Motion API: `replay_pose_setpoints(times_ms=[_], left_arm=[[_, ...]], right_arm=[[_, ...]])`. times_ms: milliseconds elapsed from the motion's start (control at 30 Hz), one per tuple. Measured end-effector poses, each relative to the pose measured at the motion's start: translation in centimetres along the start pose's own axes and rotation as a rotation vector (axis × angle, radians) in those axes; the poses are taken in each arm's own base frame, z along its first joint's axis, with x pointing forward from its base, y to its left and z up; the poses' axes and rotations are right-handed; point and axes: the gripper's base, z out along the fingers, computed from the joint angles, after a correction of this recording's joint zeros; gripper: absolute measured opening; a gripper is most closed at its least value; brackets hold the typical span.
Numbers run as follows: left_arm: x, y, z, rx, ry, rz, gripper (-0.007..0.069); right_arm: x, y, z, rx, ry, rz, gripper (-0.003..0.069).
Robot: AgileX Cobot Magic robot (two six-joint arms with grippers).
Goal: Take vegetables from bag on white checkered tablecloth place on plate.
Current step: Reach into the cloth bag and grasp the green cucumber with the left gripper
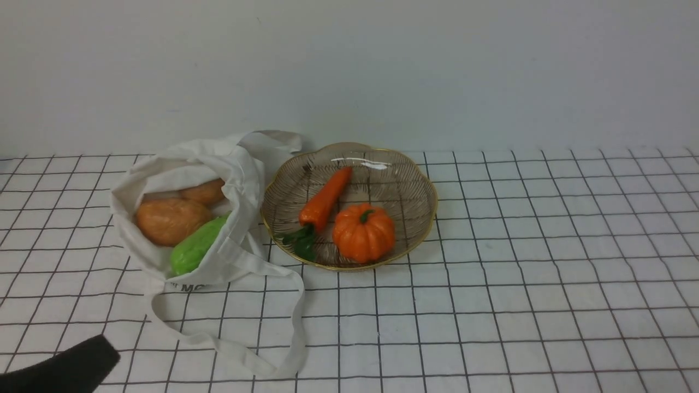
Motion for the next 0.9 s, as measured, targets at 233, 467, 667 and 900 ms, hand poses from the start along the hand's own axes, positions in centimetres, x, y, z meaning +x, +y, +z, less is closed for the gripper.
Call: replay_pose_setpoints(times_ms=[233, 467, 667, 900], left_arm=[[-5.3, -0.7, 5.7, -0.342, 0.552, 0.308, -0.0008], [-10.7, 1.3, 14.8, -0.496, 0.742, 0.406, 0.0038], [-12.9, 3.5, 20.5, -0.564, 0.793, 0.453, 0.019], [-12.5, 6.5, 24.8, -0.583, 0.831, 0.456, 0.038]], right_arm=[[0.0, 0.0, 0.0, 0.0, 0.0, 0.0, -0.0015], [0.0, 0.0, 0.0, 0.0, 0.0, 0.0, -0.0015], [0.0, 0.0, 0.0, 0.0, 0.0, -0.001, -0.0015], [0.0, 0.0, 0.0, 0.0, 0.0, -0.001, -0.0015]])
